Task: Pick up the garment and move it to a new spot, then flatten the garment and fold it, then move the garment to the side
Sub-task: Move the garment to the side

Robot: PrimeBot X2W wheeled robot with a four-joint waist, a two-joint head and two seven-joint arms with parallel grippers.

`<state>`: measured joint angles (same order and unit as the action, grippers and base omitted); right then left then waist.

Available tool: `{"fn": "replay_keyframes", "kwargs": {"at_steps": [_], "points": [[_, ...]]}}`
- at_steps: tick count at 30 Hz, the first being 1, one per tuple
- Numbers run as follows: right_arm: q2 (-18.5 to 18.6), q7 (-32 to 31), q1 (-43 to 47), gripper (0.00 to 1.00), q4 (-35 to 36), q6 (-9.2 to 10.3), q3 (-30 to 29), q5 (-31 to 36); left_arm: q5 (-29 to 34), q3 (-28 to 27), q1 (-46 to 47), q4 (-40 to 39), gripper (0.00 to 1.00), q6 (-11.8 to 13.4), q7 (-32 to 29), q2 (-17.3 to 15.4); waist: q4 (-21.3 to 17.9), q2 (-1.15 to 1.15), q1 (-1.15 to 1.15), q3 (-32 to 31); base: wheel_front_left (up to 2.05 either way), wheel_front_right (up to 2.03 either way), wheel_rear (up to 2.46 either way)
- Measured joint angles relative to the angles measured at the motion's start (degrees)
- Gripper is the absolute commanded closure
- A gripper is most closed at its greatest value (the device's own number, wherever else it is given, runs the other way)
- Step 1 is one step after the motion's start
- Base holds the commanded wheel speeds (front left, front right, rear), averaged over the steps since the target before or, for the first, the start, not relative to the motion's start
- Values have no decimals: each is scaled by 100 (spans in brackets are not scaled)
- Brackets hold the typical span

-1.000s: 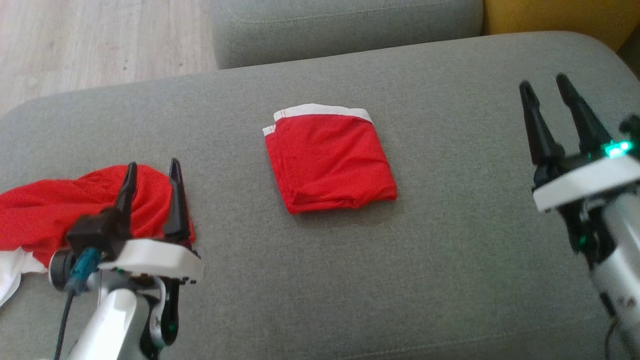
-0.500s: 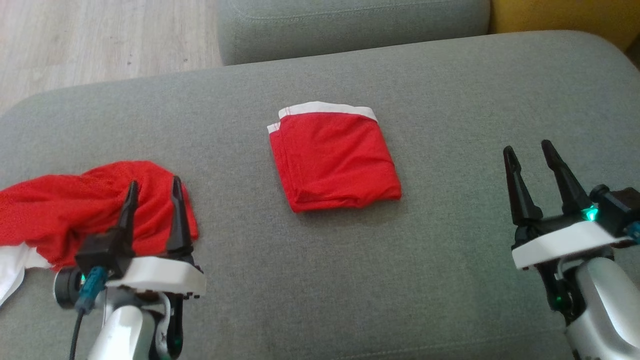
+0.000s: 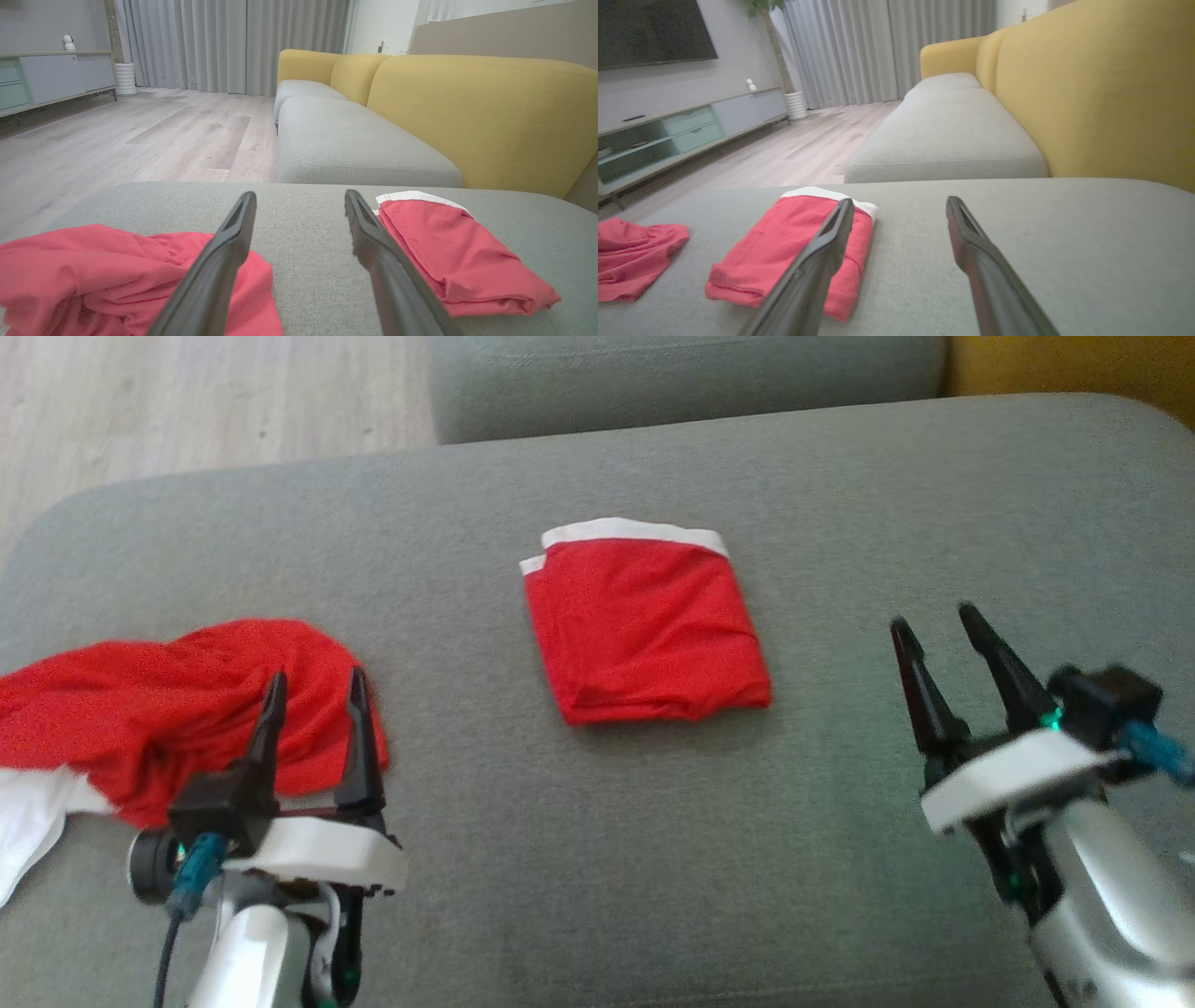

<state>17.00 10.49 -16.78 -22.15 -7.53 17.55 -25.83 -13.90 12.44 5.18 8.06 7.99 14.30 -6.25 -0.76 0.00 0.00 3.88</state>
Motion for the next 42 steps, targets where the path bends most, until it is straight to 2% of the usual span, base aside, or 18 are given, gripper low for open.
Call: {"fn": "replay_keyframes", "kwargs": {"at_steps": [5, 11, 15, 16, 25, 29, 33, 34, 36, 37, 38, 39, 42], "points": [[33, -358, -1021, 0, -501, 0, 367, -416, 76, 98, 186, 16, 0, -102, 0, 153, 313, 0, 0, 139, 0, 0, 0], [183, -1009, -2010, 0, -1541, 0, 614, -914, 130, 174, 361, 60, 0, -197, 0, 257, 762, 0, 0, 335, 0, 0, 0], [187, -1775, -2374, 0, -2290, 0, 829, -1300, 130, 185, 364, 99, 0, -252, 0, 289, 1039, 0, 0, 457, 0, 0, 0], [187, -1775, -2374, 0, -2290, 0, 829, -1300, 130, 185, 364, 99, 0, -252, 0, 289, 1039, 0, 0, 457, 0, 0, 0], [193, -3397, -2697, 0, -3574, 0, 1127, -2053, 130, 224, 481, 114, 0, -253, 0, 326, 1466, 0, 1, 642, 0, 0, 0], [186, -3829, -2767, 0, -3619, 0, 1143, -2431, 130, 230, 481, 114, 0, -252, 0, 338, 1513, 0, 0, 656, 0, 0, 0], [182, -3923, -2758, 0, -3527, 0, 1202, -2715, 130, 238, 481, 122, 0, -252, 0, 343, 1505, 0, 0, 644, 0, 0, 0], [181, -3912, -2739, 3, -3479, 0, 1220, -2778, 130, 242, 481, 125, 0, -252, 0, 344, 1498, 0, 0, 638, 0, 0, 0], [177, -3800, -2702, 50, -3416, 0, 1277, -2889, 131, 249, 481, 133, 0, -253, 0, 344, 1486, 0, 0, 626, 0, 0, 0], [176, -3763, -2699, 60, -3409, 0, 1321, -2939, 132, 259, 482, 140, 0, -253, 0, 344, 1480, 0, 0, 619, 0, 0, 0], [177, -3716, -2699, 86, -3404, 0, 1356, -2975, 142, 276, 482, 144, 0, -254, 0, 345, 1475, 0, 0, 611, 0, 0, 0], [178, -3660, -2699, 100, -3394, 0, 1373, -3002, 160, 294, 482, 148, 0, -255, 0, 345, 1471, 0, 0, 603, 0, 0, 0], [187, -3471, -2699, 100, -3375, 0, 1477, -3075, 165, 315, 482, 163, 0, -297, 0, 347, 1448, 0, 0, 574, 0, 0, 0]]}}
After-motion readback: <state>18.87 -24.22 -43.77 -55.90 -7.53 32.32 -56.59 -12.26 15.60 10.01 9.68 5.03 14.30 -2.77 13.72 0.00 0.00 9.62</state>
